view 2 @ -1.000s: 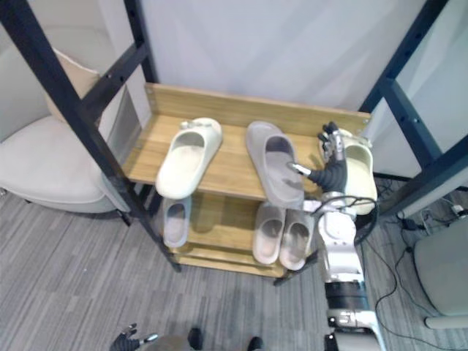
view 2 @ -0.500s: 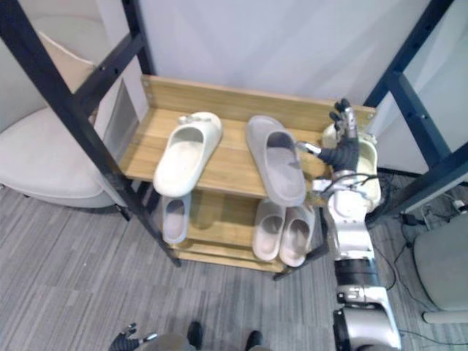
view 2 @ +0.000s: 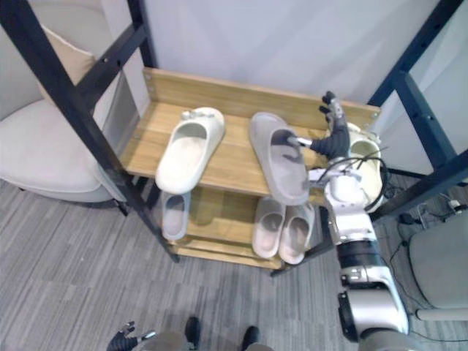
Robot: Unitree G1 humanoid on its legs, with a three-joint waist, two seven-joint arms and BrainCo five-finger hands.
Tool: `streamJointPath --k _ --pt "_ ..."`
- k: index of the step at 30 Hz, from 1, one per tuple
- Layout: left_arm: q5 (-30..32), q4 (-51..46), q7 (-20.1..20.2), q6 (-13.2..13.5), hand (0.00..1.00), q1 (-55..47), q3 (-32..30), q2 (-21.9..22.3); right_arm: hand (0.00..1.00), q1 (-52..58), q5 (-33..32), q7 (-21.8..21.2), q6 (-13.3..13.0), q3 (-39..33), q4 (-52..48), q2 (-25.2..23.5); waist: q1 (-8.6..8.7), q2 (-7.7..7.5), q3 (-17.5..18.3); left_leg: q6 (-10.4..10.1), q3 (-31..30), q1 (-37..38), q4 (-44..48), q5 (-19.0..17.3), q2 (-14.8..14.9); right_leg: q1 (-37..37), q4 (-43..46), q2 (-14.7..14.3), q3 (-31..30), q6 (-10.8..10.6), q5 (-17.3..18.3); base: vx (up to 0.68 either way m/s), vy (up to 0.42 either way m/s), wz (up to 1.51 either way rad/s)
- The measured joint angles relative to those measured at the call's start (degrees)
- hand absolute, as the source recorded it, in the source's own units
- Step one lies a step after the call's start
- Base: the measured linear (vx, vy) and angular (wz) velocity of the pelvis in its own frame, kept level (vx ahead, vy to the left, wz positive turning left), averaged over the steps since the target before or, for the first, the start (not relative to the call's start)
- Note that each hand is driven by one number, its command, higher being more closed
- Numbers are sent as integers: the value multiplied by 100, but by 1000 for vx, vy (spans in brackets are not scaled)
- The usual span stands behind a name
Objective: Organize the slippers on the shoe rack
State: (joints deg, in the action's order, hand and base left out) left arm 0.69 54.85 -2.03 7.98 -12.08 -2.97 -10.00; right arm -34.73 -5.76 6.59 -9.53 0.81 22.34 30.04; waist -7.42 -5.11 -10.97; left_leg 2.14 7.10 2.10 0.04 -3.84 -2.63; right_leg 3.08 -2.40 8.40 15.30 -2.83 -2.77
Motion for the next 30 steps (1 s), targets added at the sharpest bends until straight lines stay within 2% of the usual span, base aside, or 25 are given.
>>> streamJointPath --k 6,8,18,20,25,26,30 --pt "-5 -30 -1 10 0 -2 -1 -4 0 -153 157 -106 70 185 225 207 -17 -6 -53 -11 -132 15 -190 144 -7 -6 -1 -5 157 0 0 -13 -13 11" --pt "-9 -48 -1 11 0 -2 -1 -7 0 -279 348 -139 109 298 406 208 -46 -16 -60 -13 -143 15 -199 156 -1 -6 -1 -12 172 0 -1 -10 -11 5" --pt "-81 -89 0 15 0 -17 -10 -45 0 -670 374 -208 143 670 823 208 -130 -100 -121 -26 -152 10 -318 250 0 -22 -3 -15 199 0 -2 -2 -1 0" --pt "-86 -130 -1 14 0 -17 -12 -45 0 -780 502 -211 201 679 895 208 -187 -105 -163 -27 -161 -7 -380 303 0 -101 -3 -15 213 -28 -20 -37 -7 2" --pt "-115 -161 -6 39 0 -16 -62 -49 0 -1105 578 -214 238 910 1123 206 -207 -137 -288 -27 -159 -14 -388 320 3 -100 0 -18 216 -28 -21 0 0 0" --pt "-150 -159 -7 34 0 -16 -62 -51 100 -1157 578 -216 238 920 1164 204 -216 -142 -296 -28 -157 -20 -396 323 3 -101 0 -18 215 -28 -21 0 0 0" --pt "-256 -155 -8 28 0 -17 -61 -71 100 -1358 577 -227 243 1081 1277 202 -230 -163 -369 -32 -133 -15 -407 326 13 -101 2 -27 210 -28 -21 -5 -3 -2"
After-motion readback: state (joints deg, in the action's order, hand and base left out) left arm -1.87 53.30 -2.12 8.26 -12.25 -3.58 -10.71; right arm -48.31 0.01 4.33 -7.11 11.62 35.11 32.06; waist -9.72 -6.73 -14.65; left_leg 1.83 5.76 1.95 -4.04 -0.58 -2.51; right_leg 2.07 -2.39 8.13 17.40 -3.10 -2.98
